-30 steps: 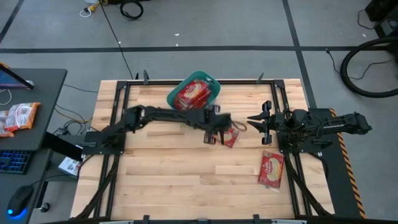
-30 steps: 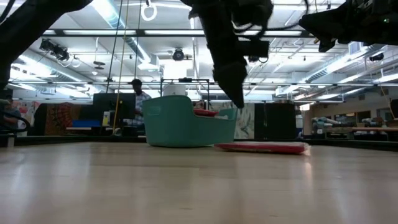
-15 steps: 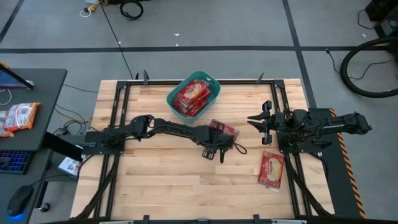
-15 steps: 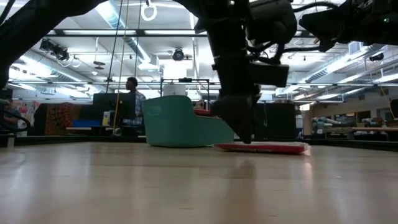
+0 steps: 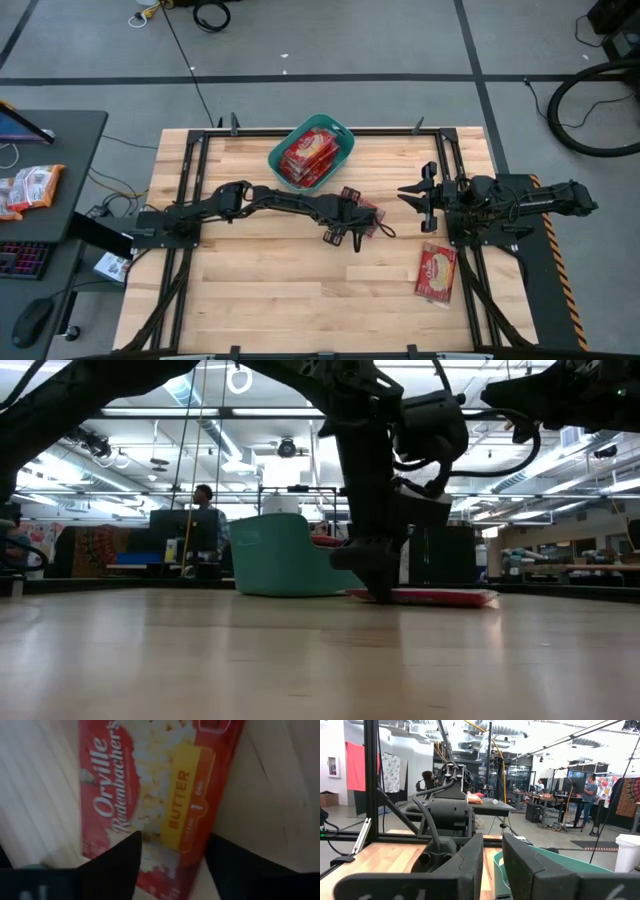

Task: Sort popcorn bags into baskets
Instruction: Put the popcorn bag into the green bin

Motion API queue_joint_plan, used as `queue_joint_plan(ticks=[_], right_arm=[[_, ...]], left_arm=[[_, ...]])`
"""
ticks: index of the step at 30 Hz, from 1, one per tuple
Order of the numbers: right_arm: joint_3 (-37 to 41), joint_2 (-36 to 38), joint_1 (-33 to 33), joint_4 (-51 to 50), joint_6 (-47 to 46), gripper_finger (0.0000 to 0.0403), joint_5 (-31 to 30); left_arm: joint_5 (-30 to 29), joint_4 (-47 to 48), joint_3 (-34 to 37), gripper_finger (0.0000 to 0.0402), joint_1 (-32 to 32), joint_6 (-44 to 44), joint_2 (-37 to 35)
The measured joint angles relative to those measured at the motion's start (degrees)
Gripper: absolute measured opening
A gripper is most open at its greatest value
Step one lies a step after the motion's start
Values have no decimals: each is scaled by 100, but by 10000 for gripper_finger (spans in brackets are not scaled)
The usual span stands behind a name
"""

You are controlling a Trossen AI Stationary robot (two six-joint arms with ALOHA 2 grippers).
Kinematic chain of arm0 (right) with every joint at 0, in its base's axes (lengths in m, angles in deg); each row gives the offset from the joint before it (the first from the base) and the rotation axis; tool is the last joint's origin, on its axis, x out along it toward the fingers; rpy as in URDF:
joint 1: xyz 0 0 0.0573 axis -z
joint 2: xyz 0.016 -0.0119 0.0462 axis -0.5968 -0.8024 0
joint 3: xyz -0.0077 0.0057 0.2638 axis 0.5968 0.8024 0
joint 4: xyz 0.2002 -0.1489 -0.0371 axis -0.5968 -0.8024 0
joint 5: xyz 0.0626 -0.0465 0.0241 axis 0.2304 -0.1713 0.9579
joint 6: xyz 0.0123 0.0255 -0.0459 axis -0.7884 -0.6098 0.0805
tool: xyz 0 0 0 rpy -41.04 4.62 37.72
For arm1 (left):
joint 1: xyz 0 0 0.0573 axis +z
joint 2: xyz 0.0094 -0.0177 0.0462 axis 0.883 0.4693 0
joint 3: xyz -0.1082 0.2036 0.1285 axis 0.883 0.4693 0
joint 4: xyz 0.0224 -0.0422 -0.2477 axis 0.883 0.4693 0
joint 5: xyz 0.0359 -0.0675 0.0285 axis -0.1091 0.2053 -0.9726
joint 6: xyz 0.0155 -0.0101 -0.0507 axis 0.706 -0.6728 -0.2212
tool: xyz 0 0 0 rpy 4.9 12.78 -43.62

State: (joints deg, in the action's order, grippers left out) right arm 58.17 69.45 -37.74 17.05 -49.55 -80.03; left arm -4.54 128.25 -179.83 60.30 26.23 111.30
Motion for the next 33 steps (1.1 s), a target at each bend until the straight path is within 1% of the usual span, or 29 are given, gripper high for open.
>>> queue_joint_plan(ticks=[3, 8, 9, 10, 14, 16, 20, 28, 33], right_arm=[[0, 0, 0, 0, 2, 78, 0], [0, 0, 0, 0, 5, 78, 0], [0, 0, 0, 0, 5, 78, 0], [0, 0, 0, 0, 5, 78, 0], [0, 0, 0, -1, 5, 78, 0], [0, 1, 0, -2, 5, 78, 0], [0, 0, 0, 1, 5, 78, 0], [0, 0, 0, -2, 5, 78, 0], [0, 2, 0, 2, 5, 78, 2]], left_arm=[[-41, 127, 2, 168, 4, 196, 28], [-100, 133, 7, 40, -5, 229, 78], [-111, 129, 7, 22, -5, 231, 78], [-143, 120, 7, 15, -5, 236, 76], [-298, 175, 22, 10, -41, 289, 39], [-276, 245, 41, 6, -65, 286, -55], [-296, 221, 52, 4, -101, 196, -430], [-1158, 210, 42, 2, -103, 385, -1089], [-1831, 252, 29, 2, -72, 677, -1267]])
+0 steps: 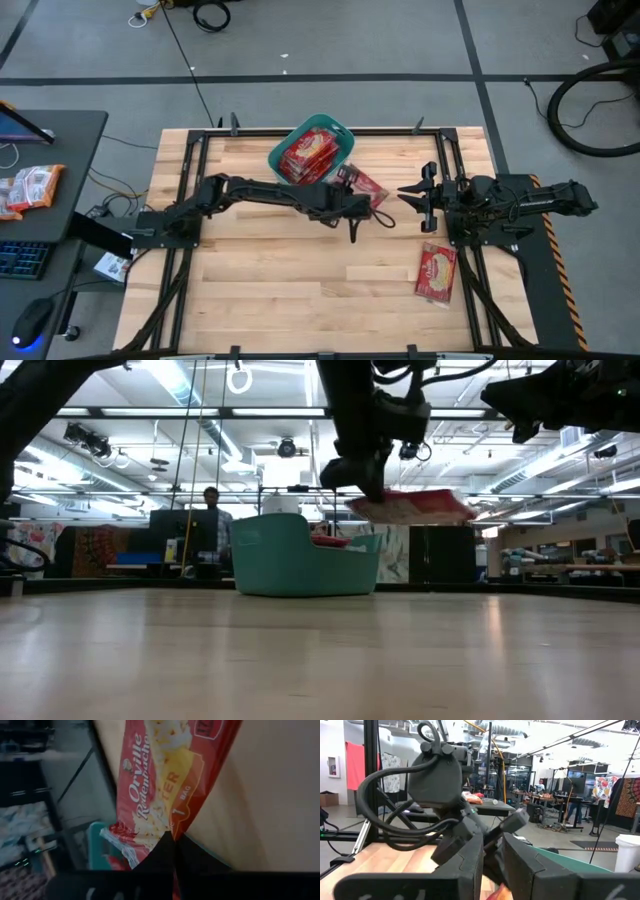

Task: Sort popcorn bags into baskets
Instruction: Put the popcorn bag into the green bin

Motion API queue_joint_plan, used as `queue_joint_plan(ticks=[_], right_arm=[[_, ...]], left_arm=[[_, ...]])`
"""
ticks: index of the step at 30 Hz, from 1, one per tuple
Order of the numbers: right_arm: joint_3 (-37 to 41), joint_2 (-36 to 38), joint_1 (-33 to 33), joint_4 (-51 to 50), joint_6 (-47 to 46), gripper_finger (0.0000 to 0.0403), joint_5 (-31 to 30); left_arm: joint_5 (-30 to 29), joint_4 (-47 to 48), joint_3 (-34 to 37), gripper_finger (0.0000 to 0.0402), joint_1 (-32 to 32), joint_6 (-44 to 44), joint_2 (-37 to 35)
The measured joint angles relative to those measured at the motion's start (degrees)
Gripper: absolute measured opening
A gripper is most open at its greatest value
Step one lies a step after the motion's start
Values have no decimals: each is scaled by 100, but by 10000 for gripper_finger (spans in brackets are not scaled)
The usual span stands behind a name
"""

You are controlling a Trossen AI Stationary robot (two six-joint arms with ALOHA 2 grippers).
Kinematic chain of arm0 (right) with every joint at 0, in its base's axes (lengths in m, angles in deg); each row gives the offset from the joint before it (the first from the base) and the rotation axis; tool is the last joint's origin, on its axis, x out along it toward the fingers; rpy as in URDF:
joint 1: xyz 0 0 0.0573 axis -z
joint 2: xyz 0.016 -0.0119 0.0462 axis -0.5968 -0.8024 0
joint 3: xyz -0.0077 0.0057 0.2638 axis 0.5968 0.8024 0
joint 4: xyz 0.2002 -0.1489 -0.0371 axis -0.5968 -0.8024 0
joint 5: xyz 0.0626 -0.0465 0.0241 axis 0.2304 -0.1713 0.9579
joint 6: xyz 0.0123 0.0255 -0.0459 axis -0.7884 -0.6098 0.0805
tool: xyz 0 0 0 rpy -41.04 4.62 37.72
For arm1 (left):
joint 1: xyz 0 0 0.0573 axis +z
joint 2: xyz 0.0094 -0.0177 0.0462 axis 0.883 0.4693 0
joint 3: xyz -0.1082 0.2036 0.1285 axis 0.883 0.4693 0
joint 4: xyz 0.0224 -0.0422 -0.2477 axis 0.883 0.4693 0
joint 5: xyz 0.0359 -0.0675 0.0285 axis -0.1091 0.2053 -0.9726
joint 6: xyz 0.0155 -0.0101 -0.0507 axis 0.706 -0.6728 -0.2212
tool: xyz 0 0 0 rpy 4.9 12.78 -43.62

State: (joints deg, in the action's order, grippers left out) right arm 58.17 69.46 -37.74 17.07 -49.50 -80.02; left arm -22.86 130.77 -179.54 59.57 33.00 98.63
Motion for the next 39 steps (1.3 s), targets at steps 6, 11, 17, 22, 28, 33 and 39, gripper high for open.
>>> queue_joint_plan(ticks=[6, 11, 17, 22, 28, 33, 39], right_arm=[[0, -2, -2, -9, 0, 78, 1], [0, -6, -2, -7, 0, 78, 1], [0, -6, -2, -2, -11, 78, 28], [0, -6, -2, 17, -11, 78, 42], [0, -6, -2, 15, -4, 78, 42], [0, -6, -2, 15, 3, 78, 42], [0, -6, -2, 6, 4, 78, 42]], left_arm=[[-558, 191, -3, 2, 218, -448, -223], [-693, 957, -14, 2, 591, -1468, -488], [284, 2046, -1, 2, 1475, -3271, -562], [1180, 2095, 2, 2, 2181, -4084, -528], [2001, 1941, 2, 20, 2732, -4881, -522], [1985, 1775, -1, 65, 2699, -4921, -519], [2000, 1755, -3, 121, 2497, -4701, -520]])
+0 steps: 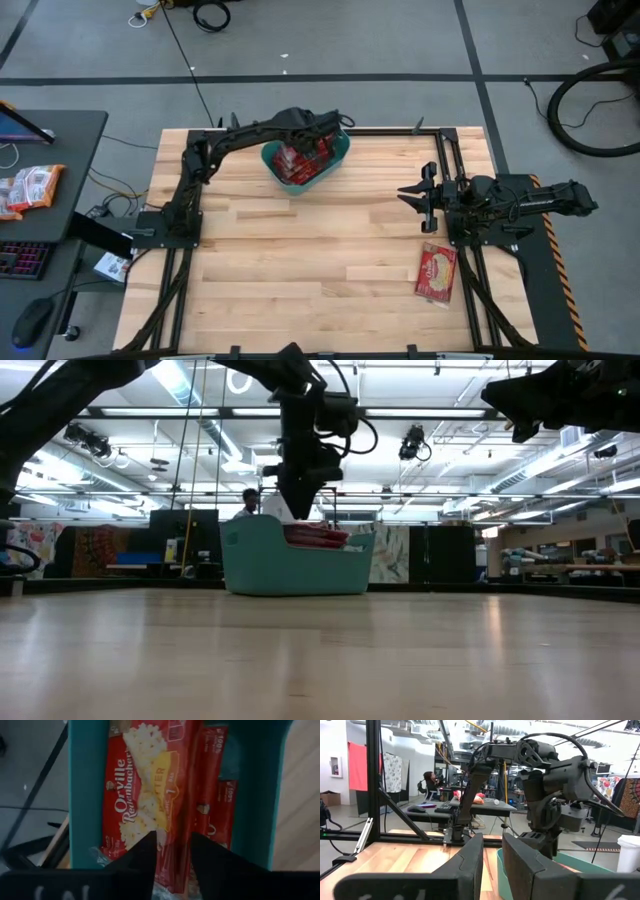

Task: Sort popcorn bags into baskets
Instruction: Put the popcorn bag into the green bin

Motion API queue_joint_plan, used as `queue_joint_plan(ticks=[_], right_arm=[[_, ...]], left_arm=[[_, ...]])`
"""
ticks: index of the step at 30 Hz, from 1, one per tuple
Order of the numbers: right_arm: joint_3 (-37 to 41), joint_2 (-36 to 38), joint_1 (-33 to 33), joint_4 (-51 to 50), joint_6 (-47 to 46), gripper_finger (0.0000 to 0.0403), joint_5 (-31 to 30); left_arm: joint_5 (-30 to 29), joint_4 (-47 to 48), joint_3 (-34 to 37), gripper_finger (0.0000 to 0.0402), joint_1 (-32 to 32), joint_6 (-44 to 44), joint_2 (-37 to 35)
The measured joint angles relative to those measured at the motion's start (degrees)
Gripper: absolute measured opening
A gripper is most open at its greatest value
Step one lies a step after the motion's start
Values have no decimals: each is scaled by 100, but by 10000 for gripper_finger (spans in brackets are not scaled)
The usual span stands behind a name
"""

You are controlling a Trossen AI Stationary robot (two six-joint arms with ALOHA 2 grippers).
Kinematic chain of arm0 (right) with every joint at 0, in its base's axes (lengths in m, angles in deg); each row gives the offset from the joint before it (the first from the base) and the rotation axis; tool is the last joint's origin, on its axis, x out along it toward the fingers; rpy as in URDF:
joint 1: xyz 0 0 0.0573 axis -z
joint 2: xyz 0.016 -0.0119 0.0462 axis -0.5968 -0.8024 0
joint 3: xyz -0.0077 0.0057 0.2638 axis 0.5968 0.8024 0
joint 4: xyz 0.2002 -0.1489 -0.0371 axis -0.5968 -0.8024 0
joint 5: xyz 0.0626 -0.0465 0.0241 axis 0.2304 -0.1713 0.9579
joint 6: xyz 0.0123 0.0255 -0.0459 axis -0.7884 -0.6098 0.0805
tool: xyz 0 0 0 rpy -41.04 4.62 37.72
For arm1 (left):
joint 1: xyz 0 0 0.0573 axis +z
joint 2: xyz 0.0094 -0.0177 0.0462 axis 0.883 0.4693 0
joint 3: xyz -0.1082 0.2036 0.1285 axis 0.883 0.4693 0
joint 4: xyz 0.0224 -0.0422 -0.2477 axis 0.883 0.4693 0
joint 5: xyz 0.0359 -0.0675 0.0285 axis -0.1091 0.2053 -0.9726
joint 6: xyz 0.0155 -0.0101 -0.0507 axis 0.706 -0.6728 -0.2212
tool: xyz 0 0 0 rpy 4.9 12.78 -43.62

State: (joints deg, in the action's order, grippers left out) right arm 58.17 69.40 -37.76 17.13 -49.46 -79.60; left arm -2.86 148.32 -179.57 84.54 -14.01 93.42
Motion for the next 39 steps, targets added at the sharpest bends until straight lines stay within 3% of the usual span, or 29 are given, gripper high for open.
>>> queue_joint_plan(ticks=[5, 13, 18, 21, 27, 33, 39], right_arm=[[2, -153, -4, -337, -191, 78, -46], [2, -966, -303, -270, -855, 78, -213], [-7, -1660, -758, 197, -1282, 78, -626], [-337, -2112, -1135, -74, -1480, 78, -953], [-1473, -2945, -1749, -1684, -2051, 78, -1769], [-2545, -3559, -1937, -3889, -3115, 78, -1842], [-3353, -4216, -1952, -5745, -3797, 78, -793]], left_arm=[[96, -92, -5, 143, -494, 734, -199], [-346, -508, -9, 142, -1817, 1428, -332], [-347, -526, -3, 142, -2179, 1655, -342], [-341, -475, -2, 141, -2265, 1722, -342], [-349, -131, 0, 141, -2378, 1655, -342], [-400, 2, 2, 141, -2616, 1589, -342], [-401, -1022, 867, 141, -2851, 1886, -393]])
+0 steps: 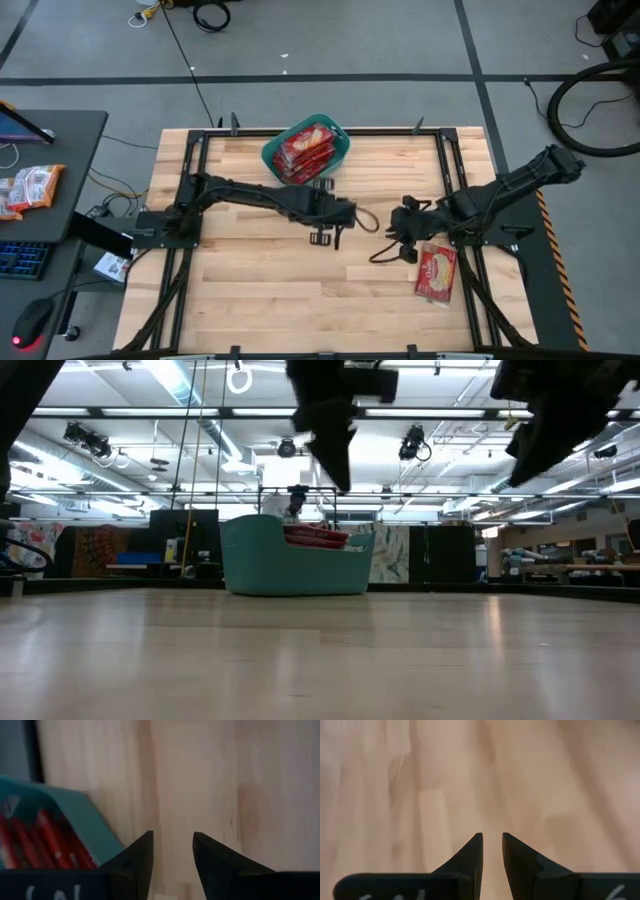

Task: Sort popcorn bags into baskets
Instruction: Put the popcorn bag into the green bin

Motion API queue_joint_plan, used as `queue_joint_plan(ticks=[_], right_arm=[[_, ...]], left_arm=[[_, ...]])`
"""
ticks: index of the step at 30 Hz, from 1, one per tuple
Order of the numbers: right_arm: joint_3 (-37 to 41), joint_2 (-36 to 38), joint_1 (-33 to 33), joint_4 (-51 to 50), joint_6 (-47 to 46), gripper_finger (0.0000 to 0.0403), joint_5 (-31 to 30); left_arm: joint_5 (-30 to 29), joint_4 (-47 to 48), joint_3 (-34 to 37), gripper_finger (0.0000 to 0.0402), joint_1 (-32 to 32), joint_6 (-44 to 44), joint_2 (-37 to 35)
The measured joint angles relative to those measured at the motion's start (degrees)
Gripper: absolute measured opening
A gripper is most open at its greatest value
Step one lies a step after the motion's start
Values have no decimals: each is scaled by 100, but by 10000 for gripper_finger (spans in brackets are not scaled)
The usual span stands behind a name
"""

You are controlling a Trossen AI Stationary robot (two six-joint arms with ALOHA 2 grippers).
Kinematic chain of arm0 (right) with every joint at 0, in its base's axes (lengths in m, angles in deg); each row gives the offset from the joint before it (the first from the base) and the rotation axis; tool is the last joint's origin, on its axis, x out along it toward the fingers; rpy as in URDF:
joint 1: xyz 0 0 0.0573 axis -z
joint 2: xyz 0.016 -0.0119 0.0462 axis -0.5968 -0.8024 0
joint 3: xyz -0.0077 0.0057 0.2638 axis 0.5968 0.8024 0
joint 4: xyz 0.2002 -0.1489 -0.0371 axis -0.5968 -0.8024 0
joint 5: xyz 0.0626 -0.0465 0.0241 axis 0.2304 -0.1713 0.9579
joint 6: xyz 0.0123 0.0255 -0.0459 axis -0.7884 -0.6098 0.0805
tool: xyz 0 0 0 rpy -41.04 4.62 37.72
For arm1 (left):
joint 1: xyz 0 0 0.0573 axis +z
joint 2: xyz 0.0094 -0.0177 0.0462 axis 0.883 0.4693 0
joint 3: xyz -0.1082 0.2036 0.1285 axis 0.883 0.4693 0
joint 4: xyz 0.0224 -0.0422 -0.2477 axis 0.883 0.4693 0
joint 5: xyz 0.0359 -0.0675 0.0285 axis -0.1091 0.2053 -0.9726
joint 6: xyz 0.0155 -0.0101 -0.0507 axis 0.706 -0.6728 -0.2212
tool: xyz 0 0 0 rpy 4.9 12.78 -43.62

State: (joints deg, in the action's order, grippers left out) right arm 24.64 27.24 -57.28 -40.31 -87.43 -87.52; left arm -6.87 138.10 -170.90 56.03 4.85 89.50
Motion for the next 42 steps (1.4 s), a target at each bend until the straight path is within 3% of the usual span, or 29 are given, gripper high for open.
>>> queue_joint_plan(ticks=[7, 11, 20, 29, 36, 39, 42], right_arm=[[-360, -679, -2, -923, -696, 78, 1523], [-358, -993, -51, -1069, -1080, 78, 2513], [-352, -1874, -523, -1451, -2170, 78, 3824], [-297, -2776, -1117, -2036, -2528, 78, 3960], [-346, -3401, -837, -1862, -2168, 78, 3664], [-738, -3591, -494, -1835, -1722, 78, 3099], [-1230, -3755, -165, -1765, -1088, 78, 2095]], left_arm=[[-268, -808, 1231, 141, -77, 113, -515], [-263, -1497, 2103, 141, -72, 137, -1218], [-417, -2895, 4016, 141, -57, 307, -2983], [-399, -3623, 5253, 141, -75, 181, -4422], [-380, -3642, 5715, 141, -186, -323, -5386], [-350, -3721, 5702, 141, -336, -427, -5604], [-347, -3818, 5679, 141, -495, -430, -5754]])
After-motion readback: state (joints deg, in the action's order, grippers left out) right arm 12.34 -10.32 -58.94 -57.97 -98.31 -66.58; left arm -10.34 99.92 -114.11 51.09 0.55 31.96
